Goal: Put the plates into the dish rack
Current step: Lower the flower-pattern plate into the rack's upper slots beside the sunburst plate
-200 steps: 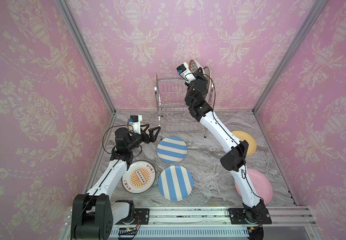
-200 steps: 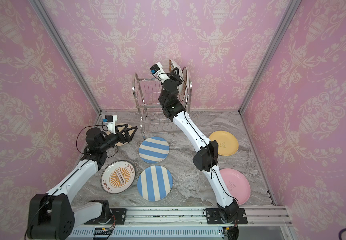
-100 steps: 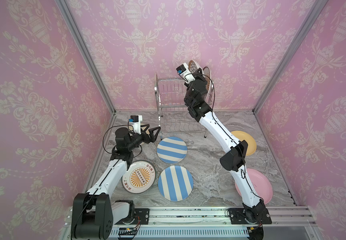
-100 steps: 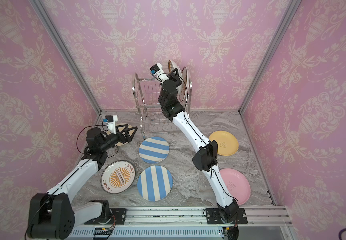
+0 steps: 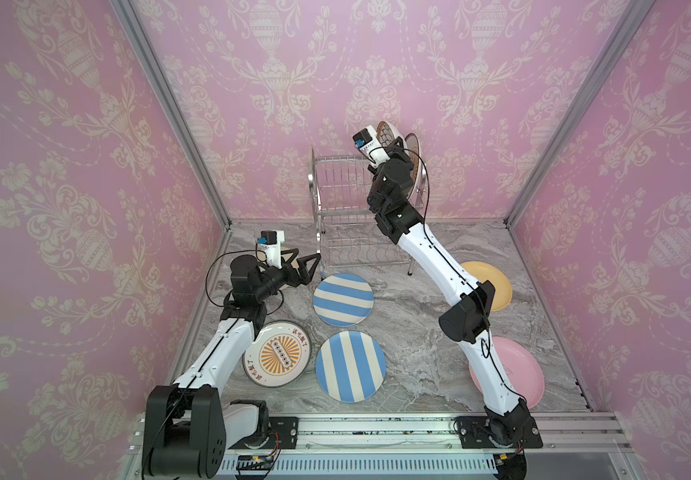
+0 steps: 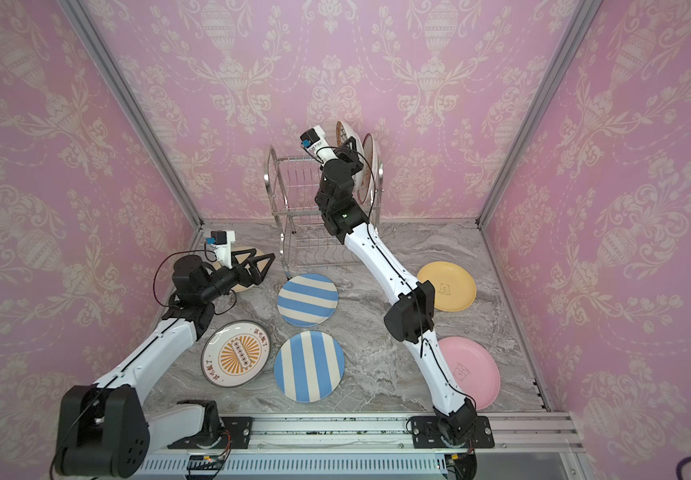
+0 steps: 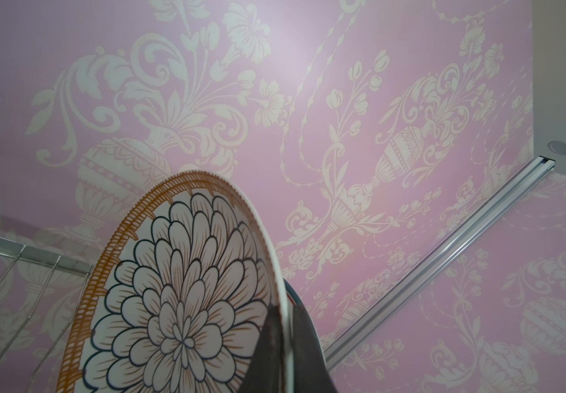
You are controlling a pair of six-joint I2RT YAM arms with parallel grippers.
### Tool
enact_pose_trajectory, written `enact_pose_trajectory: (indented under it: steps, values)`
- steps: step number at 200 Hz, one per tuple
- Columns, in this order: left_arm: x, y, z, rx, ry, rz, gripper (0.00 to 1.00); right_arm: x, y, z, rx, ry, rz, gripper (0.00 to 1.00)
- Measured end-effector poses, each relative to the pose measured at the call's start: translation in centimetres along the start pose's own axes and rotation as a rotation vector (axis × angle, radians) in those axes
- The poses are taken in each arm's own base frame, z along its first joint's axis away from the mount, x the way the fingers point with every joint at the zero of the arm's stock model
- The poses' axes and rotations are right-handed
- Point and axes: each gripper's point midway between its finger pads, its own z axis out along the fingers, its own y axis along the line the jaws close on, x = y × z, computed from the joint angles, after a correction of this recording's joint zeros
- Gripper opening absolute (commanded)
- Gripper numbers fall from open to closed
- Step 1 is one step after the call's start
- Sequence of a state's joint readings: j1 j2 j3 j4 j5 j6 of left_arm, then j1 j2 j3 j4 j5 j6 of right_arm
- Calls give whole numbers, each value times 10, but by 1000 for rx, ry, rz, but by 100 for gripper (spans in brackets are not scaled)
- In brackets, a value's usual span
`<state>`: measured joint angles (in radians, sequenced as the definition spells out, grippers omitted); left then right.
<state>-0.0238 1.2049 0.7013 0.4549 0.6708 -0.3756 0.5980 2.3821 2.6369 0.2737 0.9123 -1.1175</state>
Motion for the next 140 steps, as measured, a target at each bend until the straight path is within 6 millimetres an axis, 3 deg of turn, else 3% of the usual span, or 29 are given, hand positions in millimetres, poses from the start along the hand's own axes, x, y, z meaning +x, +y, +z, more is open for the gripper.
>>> enact_pose_trajectory:
  steps: [60,69,99,140]
  values:
    - [-1,-1,-1,1,-1,1,99,-1,3,-4,-13,9,6,0]
    - [-2,-2,-1,1,-4,3,99,0,4,-4,-13,13,6,5]
    - [-3,-3,-3,2,-7,6,99,1,5,-5,-14,23,8,9]
    - [-4,-4,-3,4,-10,8,99,2,6,-6,-18,27,27,10]
